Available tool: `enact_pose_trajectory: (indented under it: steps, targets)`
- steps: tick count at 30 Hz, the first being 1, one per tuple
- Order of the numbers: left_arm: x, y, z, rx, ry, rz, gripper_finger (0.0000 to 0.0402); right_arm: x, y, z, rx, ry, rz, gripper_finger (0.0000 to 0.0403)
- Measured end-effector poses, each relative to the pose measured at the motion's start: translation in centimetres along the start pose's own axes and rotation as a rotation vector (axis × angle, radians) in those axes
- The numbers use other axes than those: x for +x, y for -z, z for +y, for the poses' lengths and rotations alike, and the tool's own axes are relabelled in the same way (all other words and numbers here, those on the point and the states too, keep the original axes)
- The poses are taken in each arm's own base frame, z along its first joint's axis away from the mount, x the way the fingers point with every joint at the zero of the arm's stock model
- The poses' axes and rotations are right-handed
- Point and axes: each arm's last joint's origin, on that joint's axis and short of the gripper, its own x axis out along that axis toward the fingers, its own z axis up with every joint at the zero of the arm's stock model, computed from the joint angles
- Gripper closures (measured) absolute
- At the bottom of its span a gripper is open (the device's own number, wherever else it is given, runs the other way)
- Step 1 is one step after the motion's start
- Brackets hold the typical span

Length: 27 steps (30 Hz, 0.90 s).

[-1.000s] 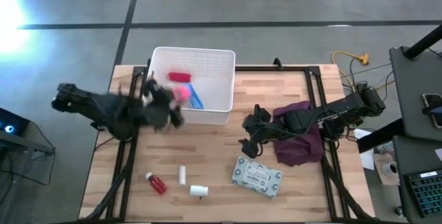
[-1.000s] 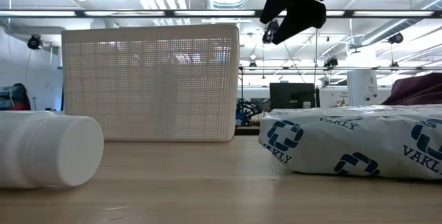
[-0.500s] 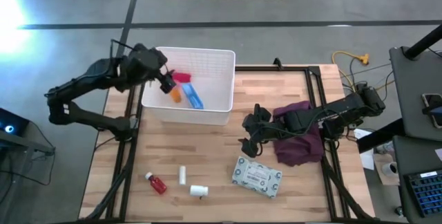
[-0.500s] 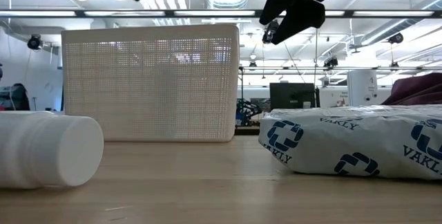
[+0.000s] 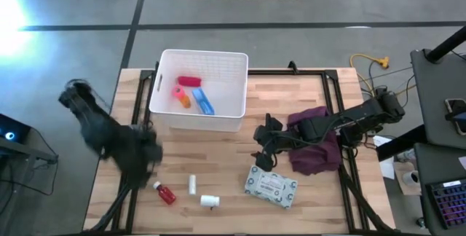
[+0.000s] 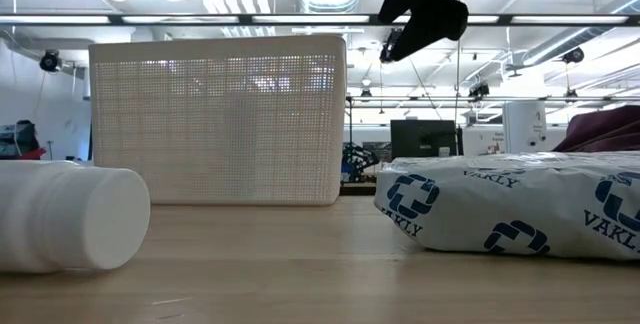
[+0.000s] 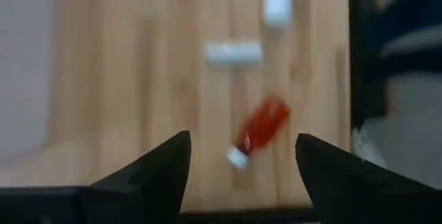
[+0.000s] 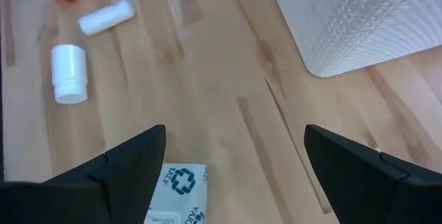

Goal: Pick & place medical supplies in basket/bin
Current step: Put the mailer bag into the white bin

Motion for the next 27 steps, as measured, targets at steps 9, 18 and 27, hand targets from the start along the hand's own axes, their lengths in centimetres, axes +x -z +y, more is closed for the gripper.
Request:
enact_pose_trajectory:
  steps: [9,18,27]
  targets:
    - [10.5,3.4,-6.8,0.06,0.034,0.061,0.0171,0.6,0.0,0.1,0.017,0.004,0.005,0.0069]
    - [16.7,5.2,-7.1,0.244,-0.145,0.255,0.0171,0.9,0.1,0.2,0.053,0.0,0.016,0.0069]
    - [17.0,4.6,-7.8,0.294,-0.106,0.234,0.0171,0.9,0.3,0.4,0.043,-0.028,0.037,0.0069]
